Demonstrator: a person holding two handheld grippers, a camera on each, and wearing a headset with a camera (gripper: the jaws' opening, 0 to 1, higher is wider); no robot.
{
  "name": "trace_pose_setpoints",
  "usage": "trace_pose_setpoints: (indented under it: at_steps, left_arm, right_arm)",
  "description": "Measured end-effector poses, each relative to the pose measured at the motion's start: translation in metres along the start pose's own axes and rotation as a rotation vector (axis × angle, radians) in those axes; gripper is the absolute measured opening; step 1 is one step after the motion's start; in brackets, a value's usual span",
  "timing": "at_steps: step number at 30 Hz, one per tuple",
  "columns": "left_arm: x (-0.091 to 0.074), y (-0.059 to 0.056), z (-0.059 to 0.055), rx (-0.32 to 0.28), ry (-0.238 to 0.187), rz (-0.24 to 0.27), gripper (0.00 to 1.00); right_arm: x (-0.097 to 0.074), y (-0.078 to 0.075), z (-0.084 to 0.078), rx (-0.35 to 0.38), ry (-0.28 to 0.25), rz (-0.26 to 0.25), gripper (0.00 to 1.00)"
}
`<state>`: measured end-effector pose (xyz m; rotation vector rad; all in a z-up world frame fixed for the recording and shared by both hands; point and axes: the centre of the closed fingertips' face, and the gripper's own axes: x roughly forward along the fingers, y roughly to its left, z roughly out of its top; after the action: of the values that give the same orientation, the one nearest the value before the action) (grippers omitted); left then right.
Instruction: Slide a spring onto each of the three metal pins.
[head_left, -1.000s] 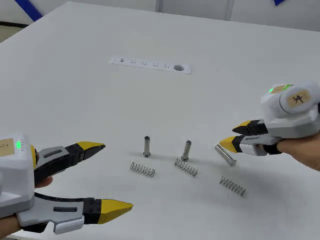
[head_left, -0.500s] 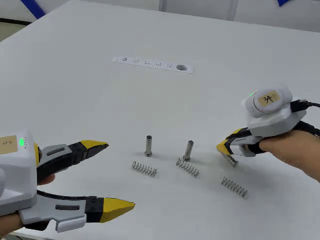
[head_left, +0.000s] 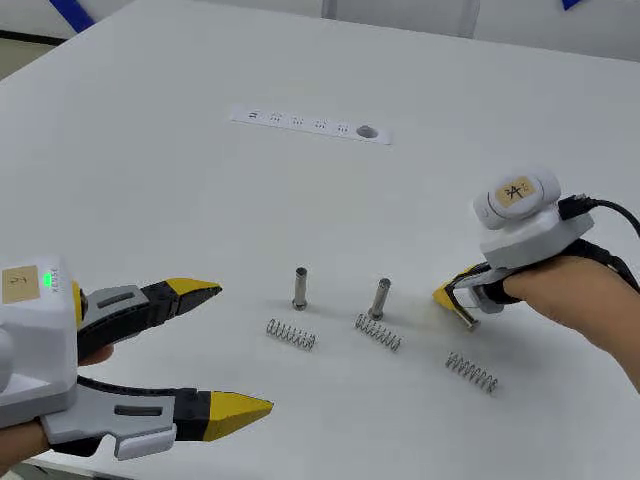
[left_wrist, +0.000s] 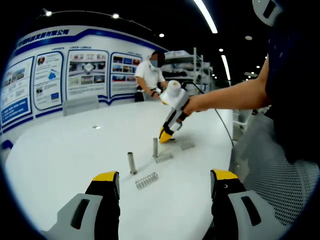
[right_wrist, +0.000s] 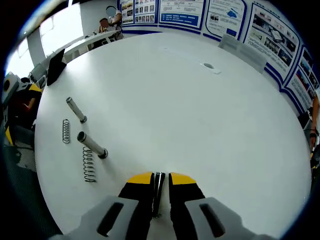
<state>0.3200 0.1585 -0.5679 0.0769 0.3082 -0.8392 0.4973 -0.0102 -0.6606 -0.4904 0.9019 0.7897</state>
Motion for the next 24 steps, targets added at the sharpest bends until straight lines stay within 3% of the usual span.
trace_pose_setpoints:
  at_steps: [18, 24]
  left_arm:
    - [0.0000, 0.0002, -0.0007, -0.001, 0.004, 0.002, 0.74]
    - [-0.0002, 0.0007, -0.0006, 0.000, 0.004, 0.004, 0.74]
  right_arm:
    - [-0.0005, 0.0061, -0.0041, 0.030, 0.048, 0.014, 0.09]
    - [-0.0008, 0.0045, -0.0051, 0.073, 0.050, 0.026, 0.08]
